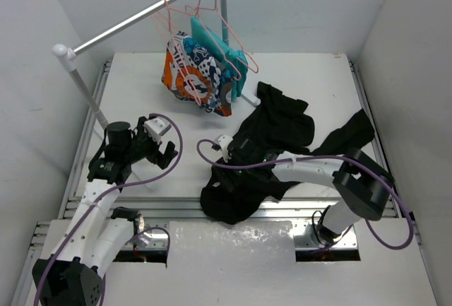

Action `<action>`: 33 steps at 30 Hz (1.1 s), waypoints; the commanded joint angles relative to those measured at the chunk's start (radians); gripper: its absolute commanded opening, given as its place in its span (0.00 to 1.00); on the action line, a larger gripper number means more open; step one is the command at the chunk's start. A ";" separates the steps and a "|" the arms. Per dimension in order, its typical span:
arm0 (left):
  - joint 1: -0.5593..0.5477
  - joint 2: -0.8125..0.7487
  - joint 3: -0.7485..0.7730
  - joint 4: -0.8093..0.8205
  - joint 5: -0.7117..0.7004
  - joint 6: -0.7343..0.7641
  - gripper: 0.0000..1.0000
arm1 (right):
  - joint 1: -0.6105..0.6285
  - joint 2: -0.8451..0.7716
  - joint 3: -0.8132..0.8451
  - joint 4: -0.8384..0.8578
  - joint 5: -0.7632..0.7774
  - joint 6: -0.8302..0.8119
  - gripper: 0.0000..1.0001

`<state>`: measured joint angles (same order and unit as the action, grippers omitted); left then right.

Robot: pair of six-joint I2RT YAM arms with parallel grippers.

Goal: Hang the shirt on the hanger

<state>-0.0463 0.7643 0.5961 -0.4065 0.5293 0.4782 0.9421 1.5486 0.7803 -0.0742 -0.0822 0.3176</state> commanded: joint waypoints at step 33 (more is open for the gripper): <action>-0.239 0.139 0.219 0.162 0.235 -0.168 1.00 | 0.044 -0.280 0.583 -0.292 0.079 -0.213 0.00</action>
<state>-0.2691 0.9005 0.7773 -0.3180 0.7094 0.3859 0.9794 1.2575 1.3247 -0.3183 -0.0284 0.1303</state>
